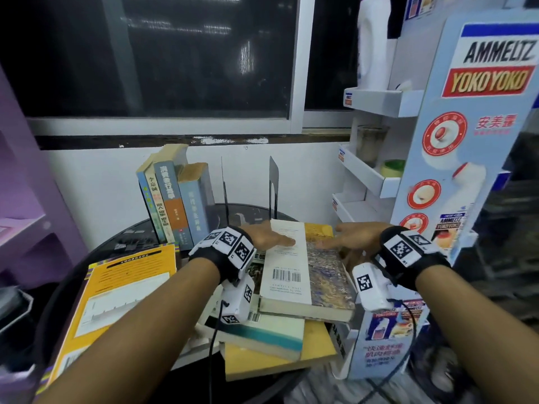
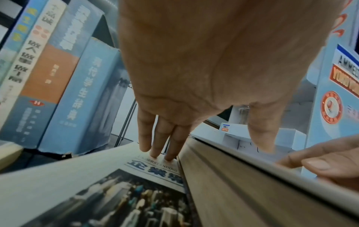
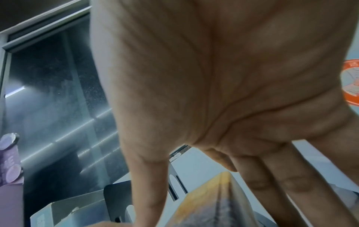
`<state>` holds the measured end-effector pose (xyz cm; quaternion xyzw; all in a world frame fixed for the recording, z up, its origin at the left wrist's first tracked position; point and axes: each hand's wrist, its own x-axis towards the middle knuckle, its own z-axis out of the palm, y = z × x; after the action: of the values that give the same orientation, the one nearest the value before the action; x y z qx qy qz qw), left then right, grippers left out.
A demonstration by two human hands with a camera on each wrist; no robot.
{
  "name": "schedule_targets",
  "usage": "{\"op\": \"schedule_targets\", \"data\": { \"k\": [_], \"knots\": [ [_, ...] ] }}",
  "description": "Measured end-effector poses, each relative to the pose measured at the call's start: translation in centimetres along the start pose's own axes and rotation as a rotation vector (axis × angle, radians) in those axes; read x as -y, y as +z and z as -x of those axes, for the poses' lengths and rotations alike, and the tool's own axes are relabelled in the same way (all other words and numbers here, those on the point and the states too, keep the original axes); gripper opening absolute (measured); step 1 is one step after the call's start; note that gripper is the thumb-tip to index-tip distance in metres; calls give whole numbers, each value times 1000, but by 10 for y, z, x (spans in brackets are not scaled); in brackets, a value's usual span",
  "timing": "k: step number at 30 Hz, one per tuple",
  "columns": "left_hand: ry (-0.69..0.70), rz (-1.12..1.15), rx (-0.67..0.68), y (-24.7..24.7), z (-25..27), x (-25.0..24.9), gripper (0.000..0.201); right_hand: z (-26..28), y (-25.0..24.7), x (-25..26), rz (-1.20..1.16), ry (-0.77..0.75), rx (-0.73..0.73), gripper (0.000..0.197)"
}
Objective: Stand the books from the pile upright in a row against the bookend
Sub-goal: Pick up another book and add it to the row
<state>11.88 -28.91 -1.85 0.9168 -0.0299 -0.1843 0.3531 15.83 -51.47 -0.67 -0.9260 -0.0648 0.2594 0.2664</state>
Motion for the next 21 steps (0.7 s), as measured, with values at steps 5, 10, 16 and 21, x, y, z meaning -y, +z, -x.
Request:
{"op": "schedule_targets", "data": {
  "k": [5,10,16,21],
  "knots": [
    [22,-92,58,3,8,-3,52,2,12,6,-83,-78,133,43],
    [21,-56,52,2,4,3,82,-6,13,5,-156,-138,172,88],
    [39,-5,2,1,-8,19,99,-9,16,2,-155,-177,61,104],
    [135,110,-45,-4,16,9,72,-16,4,8,-91,-191,-135,111]
  ]
}}
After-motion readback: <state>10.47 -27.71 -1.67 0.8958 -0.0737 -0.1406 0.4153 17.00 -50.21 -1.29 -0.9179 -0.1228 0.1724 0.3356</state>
